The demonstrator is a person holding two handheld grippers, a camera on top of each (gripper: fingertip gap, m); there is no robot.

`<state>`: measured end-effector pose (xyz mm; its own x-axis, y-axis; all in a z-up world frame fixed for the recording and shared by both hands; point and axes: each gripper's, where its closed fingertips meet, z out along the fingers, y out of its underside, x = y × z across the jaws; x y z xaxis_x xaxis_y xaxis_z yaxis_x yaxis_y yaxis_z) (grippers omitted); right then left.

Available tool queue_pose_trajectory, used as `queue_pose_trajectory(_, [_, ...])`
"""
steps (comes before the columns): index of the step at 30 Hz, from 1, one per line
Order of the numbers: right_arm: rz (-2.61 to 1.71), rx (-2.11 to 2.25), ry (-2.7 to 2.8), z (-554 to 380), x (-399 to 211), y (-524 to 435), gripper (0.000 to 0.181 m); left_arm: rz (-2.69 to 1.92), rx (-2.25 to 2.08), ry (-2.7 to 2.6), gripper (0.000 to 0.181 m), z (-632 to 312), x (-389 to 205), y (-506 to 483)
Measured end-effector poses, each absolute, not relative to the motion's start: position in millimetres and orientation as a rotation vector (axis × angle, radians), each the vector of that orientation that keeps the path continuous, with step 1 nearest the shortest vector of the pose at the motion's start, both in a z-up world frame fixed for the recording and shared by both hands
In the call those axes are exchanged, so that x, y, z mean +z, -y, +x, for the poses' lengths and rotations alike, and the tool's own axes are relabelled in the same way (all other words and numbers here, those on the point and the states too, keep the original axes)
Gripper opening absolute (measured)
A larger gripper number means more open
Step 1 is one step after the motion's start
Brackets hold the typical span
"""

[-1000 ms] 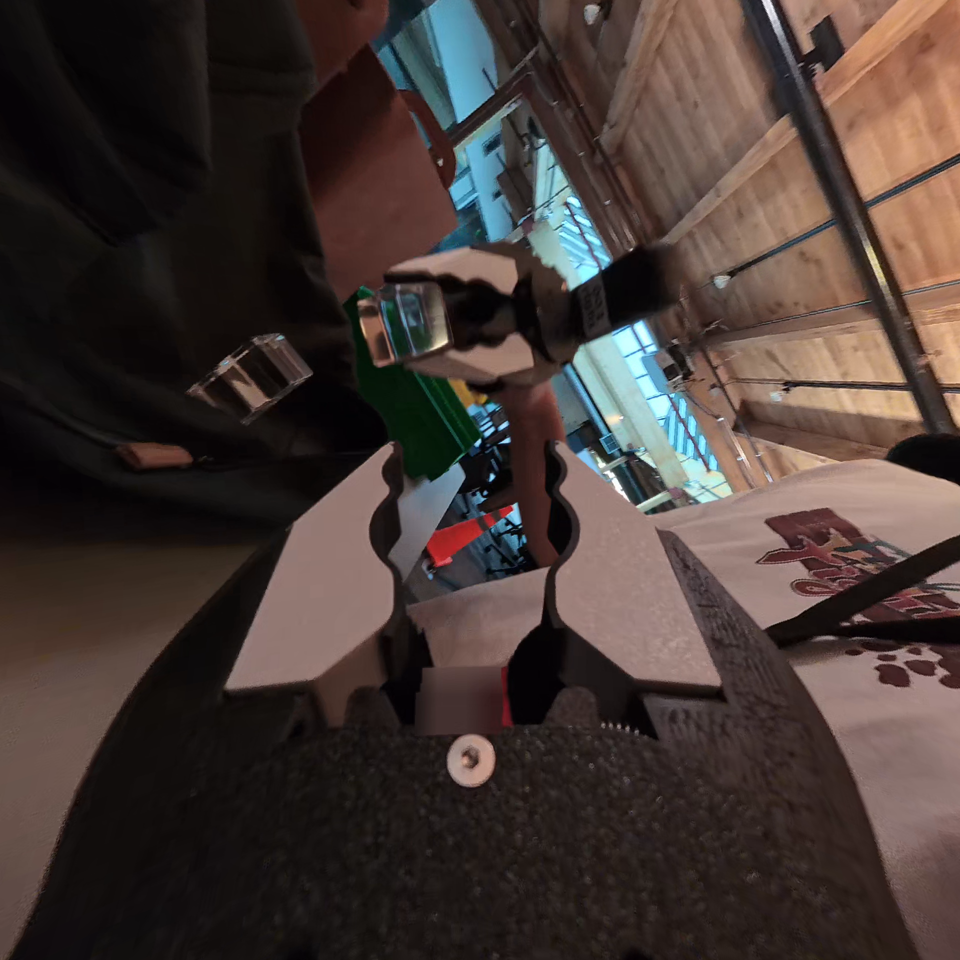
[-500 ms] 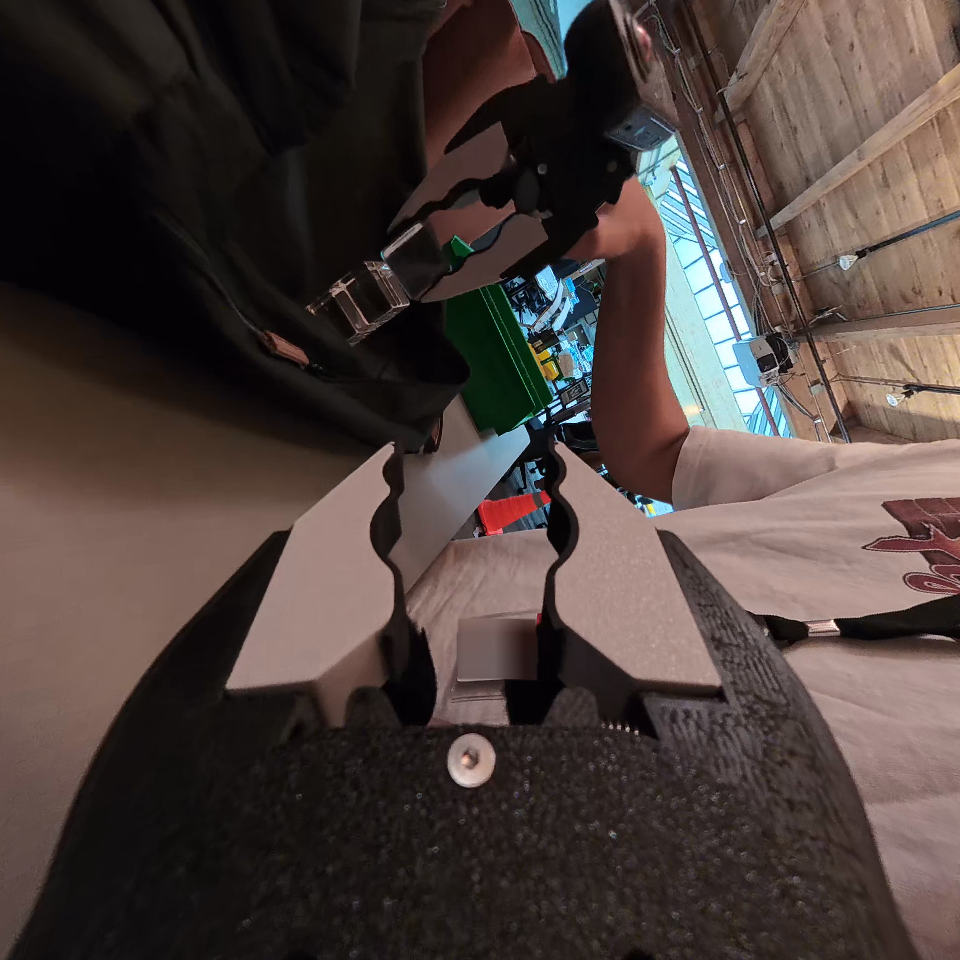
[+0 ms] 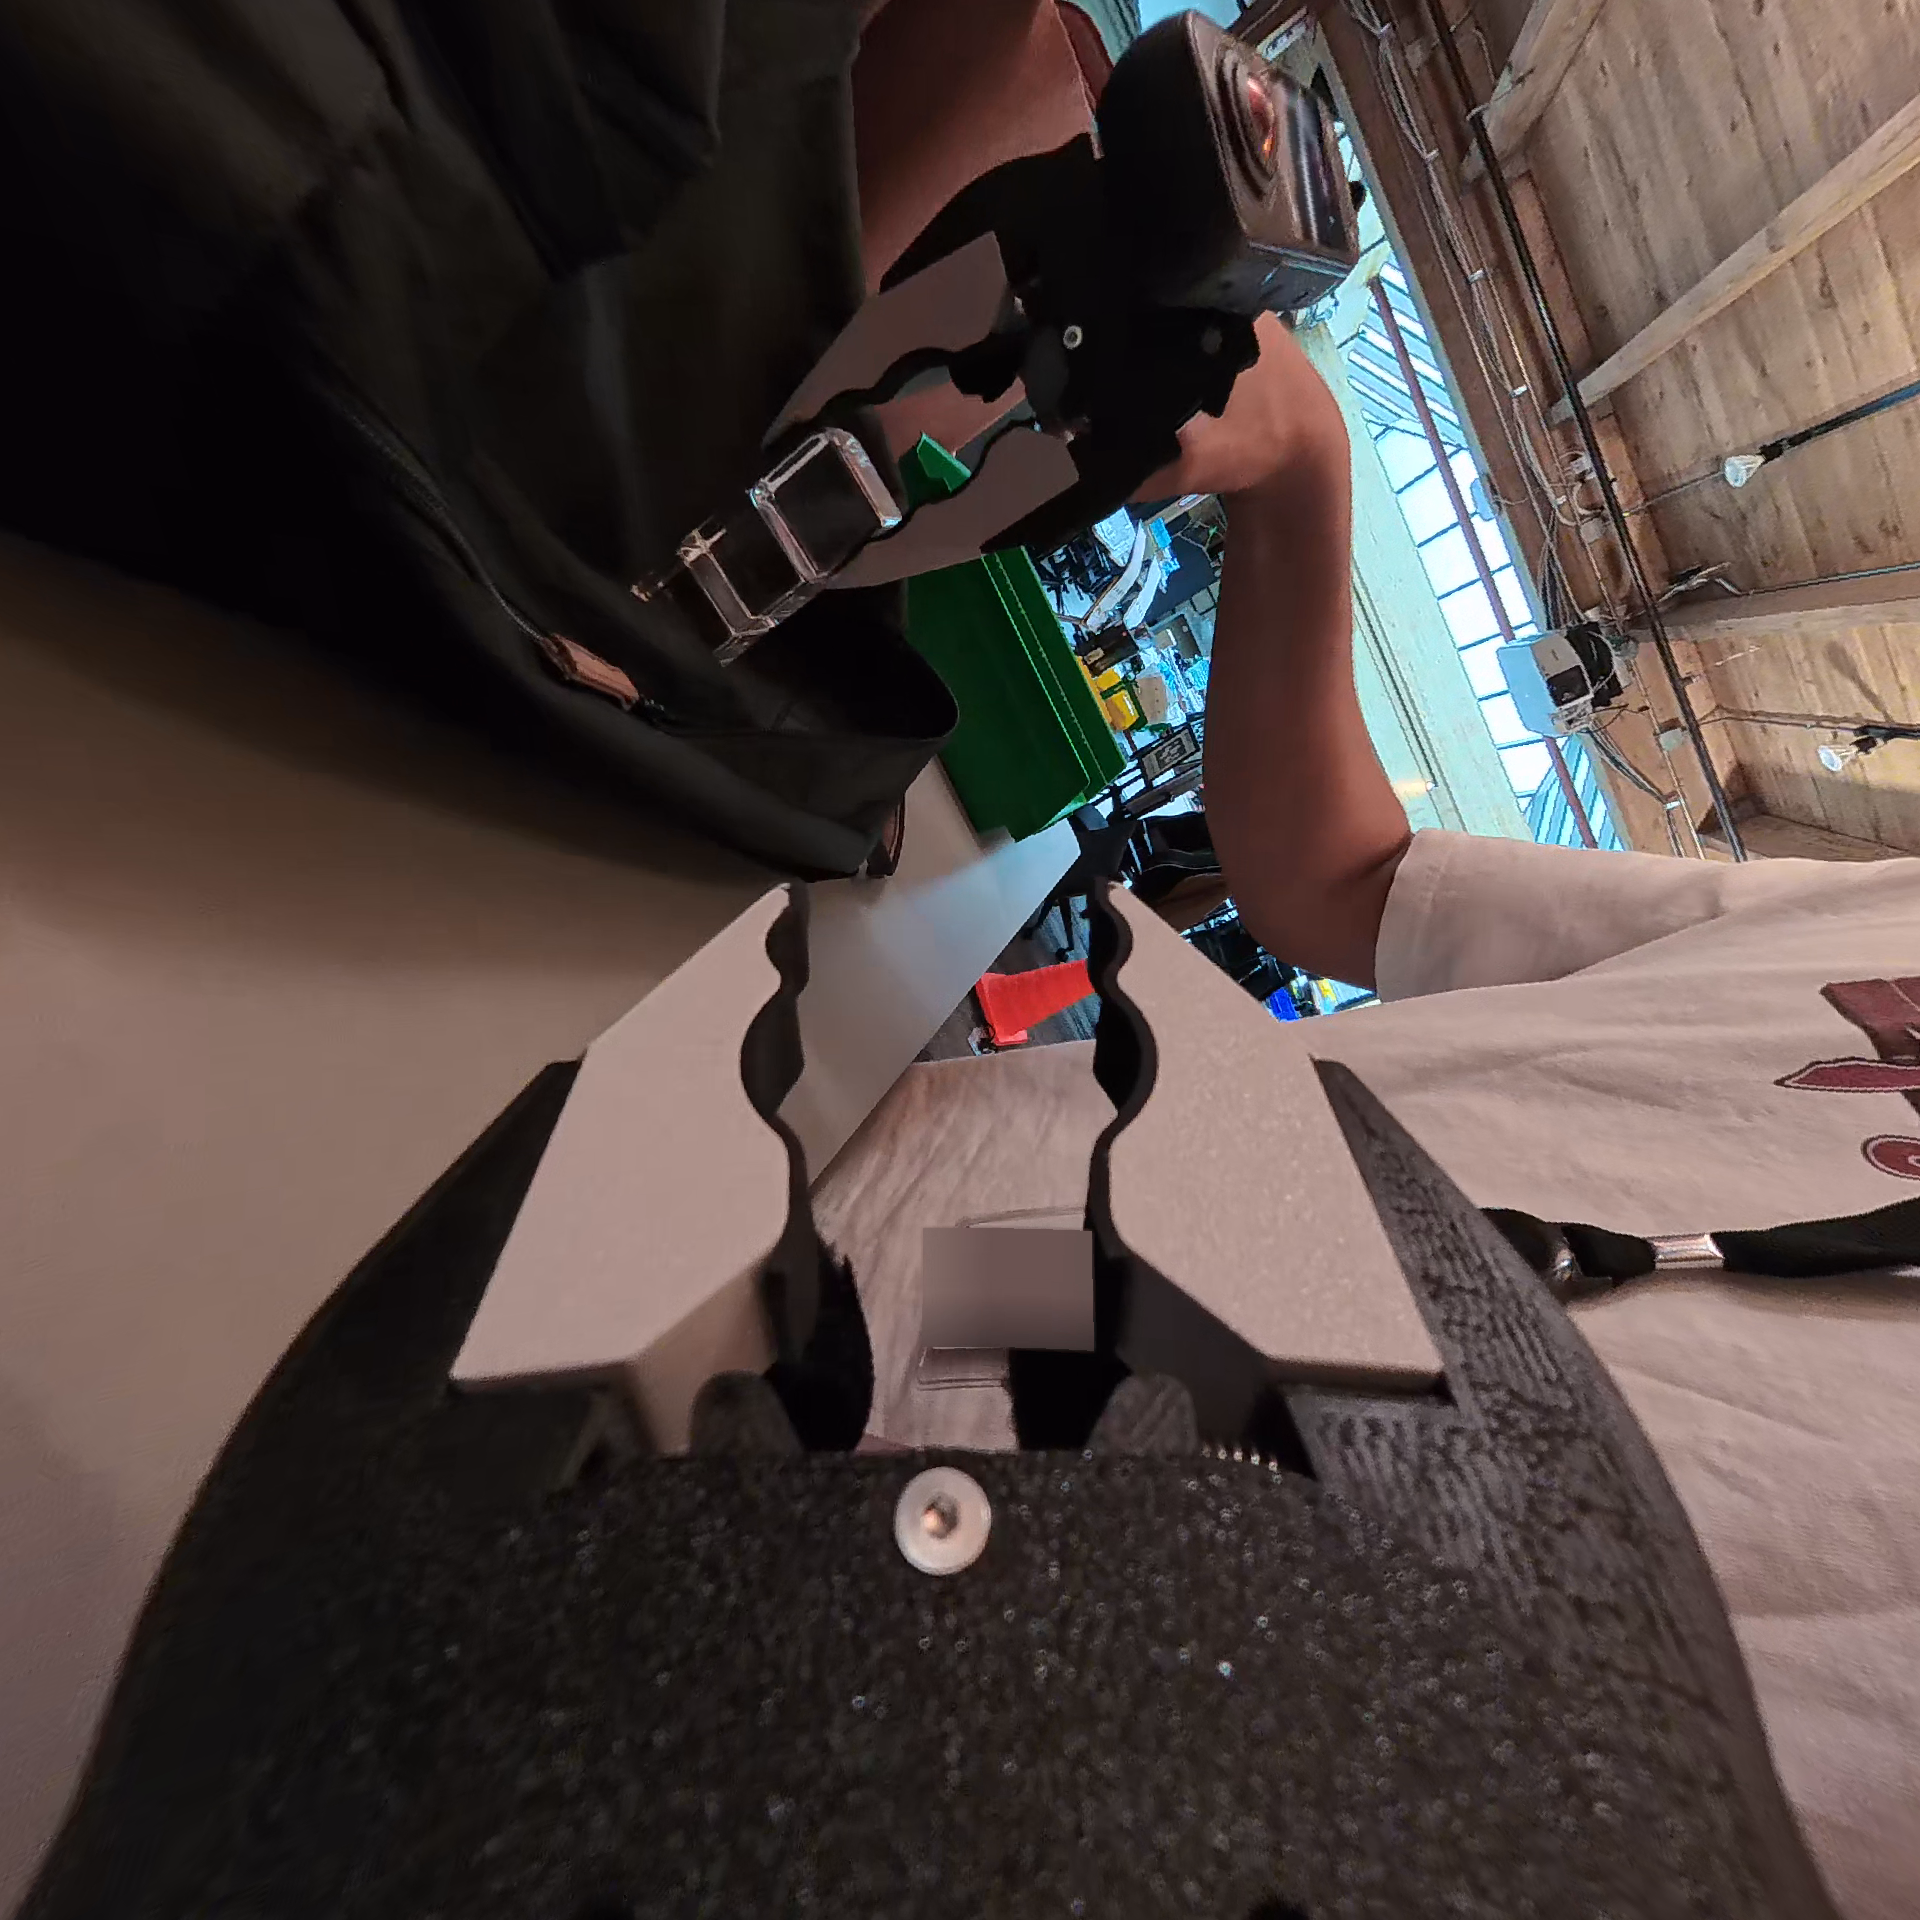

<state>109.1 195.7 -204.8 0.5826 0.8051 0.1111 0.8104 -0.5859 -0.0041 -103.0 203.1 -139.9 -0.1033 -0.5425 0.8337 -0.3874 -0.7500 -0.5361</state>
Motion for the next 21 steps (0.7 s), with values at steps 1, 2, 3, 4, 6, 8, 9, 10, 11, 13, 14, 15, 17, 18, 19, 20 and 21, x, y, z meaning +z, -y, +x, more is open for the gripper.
queue_pose_trajectory(1, [-2.752,-0.141,1.389,109,-204,-196,0.045,-2.019,-1.991,-1.057,0.055,-103,-140,-202])
queue_pose_trajectory(2, [-2.759,-0.129,1.371,109,-204,-195,0.047,-2.018,-1.994,-1.060,0.055,-103,-140,-202])
queue_pose_trajectory(3, [-2.768,-0.120,1.349,109,-204,-195,0.050,-2.021,-1.994,-1.064,0.055,-103,-140,-201])
queue_pose_trajectory(4, [-2.778,-0.105,1.330,109,-204,-194,0.054,-2.023,-1.993,-1.068,0.055,-103,-141,-201])
queue_pose_trajectory(6, [-2.783,-0.102,1.305,110,-204,-195,0.055,-2.023,-1.992,-1.076,0.055,-102,-141,-201])
queue_pose_trajectory(8, [-2.774,-0.119,1.310,111,-203,-195,0.056,-2.030,-1.986,-1.079,0.055,-101,-141,-201])
queue_pose_trajectory(9, [-2.766,-0.135,1.316,112,-203,-195,0.057,-2.033,-1.983,-1.080,0.055,-101,-142,-201])
queue_pose_trajectory(10, [-2.755,-0.148,1.320,112,-202,-196,0.058,-2.035,-1.979,-1.083,0.055,-101,-142,-201])
queue_pose_trajectory(11, [-2.743,-0.144,1.321,111,-201,-196,0.059,-2.036,-1.973,-1.087,0.055,-100,-142,-201])
queue_pose_trajectory(13, [-2.728,-0.143,1.301,111,-199,-196,0.061,-2.036,-1.968,-1.097,0.055,-100,-140,-201])
queue_pose_trajectory(14, [-2.724,-0.137,1.279,110,-197,-195,0.062,-2.037,-1.955,-1.092,0.055,-101,-138,-204])
queue_pose_trajectory(15, [-2.716,-0.133,1.246,110,-193,-195,0.065,-2.036,-1.925,-1.088,0.055,-103,-136,-209])
queue_pose_trajectory(17, [-2.677,-0.128,1.133,110,-180,-193,0.067,-1.998,-1.814,-1.105,0.055,-111,-125,-230])
queue_pose_trajectory(18, [-2.643,-0.115,1.063,109,-172,-191,0.067,-1.975,-1.736,-1.113,0.055,-117,-120,-245])
queue_pose_trajectory(19, [-2.594,-0.105,0.989,108,-163,-189,0.068,-1.959,-1.654,-1.133,0.055,-125,-115,-262])
queue_pose_trajectory(20, [-2.537,-0.108,0.905,107,-153,-187,0.068,-1.943,-1.572,-1.162,0.055,-133,-110,-281])
queue_pose_trajectory(21, [-2.479,-0.112,0.813,107,-144,-183,0.068,-1.921,-1.489,-1.185,0.055,-140,-106,-302])
